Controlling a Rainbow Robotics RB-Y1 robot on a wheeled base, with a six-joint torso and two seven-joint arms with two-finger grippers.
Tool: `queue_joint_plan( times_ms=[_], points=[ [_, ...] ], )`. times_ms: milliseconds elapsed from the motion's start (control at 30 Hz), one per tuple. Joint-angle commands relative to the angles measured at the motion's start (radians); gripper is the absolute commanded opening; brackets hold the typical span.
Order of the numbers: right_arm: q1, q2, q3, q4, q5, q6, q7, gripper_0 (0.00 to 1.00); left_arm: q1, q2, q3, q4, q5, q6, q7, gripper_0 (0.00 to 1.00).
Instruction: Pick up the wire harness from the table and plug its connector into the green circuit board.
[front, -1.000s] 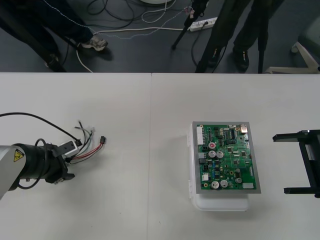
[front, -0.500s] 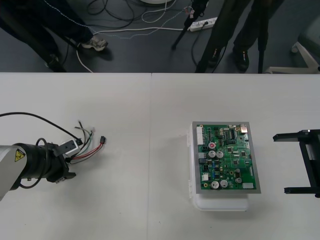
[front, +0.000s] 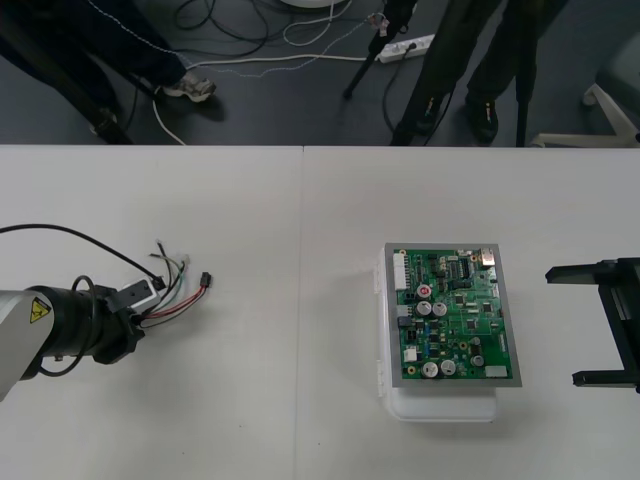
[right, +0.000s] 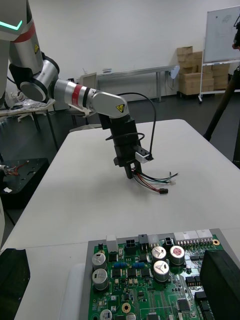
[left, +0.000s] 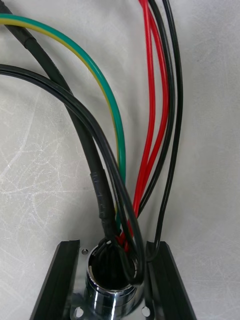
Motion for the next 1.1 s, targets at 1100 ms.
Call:
queue_joint_plan(
  times_ms=[1100],
  points=[
    [0.015,-0.039,-0.001,-0.020,-0.018,-0.010,0.082,1.00,-0.017,0.113,-0.013,-0.036,0.311,0.046,-0.126,0.00]
  ],
)
